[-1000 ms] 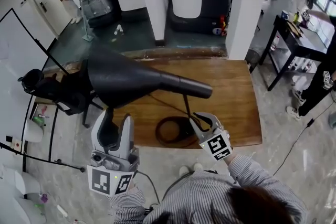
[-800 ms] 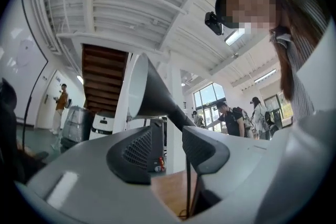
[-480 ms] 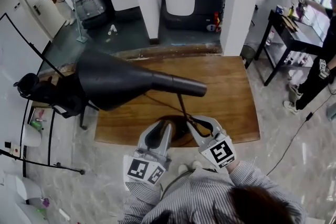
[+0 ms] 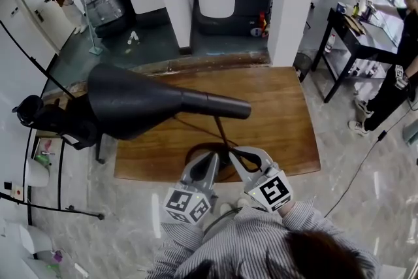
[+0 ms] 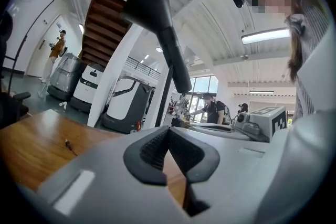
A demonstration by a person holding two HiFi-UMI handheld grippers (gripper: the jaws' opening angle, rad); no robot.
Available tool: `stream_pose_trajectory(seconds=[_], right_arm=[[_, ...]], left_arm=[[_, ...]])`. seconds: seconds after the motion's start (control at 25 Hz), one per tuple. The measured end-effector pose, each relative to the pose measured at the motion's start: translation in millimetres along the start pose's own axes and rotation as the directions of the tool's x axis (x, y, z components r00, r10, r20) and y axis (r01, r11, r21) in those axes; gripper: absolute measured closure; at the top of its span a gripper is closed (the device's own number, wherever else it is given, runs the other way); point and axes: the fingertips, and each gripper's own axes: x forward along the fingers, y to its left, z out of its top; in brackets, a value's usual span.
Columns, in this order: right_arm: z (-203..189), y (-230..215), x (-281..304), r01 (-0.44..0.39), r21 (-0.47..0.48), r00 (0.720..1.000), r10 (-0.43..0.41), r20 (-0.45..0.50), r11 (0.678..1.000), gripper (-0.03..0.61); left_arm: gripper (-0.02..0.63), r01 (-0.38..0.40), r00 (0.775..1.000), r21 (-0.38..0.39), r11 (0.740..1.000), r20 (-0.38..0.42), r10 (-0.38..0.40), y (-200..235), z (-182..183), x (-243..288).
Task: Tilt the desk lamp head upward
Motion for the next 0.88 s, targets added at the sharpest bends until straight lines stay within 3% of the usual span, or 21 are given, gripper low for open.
stream_pose_trajectory(seconds=[0.24,0.88], right_arm=[[-5.7,3.0,5.1,-0.003,0.01,1.0,0.003,-0.03,1.0,0.577],[-8.2,-6.4,13.3,0.011,0.002,0.999,-0.011,-0.033,1.0,0.577]], left_arm=[[0.607,-0.005,0.999,0.05,0.999,-0.035,0.006,-1.8,-3.8,2.2],[0.609,0.021,0.998,0.036,0.999,-0.054,-0.019,-0.9,-7.2,6.2]])
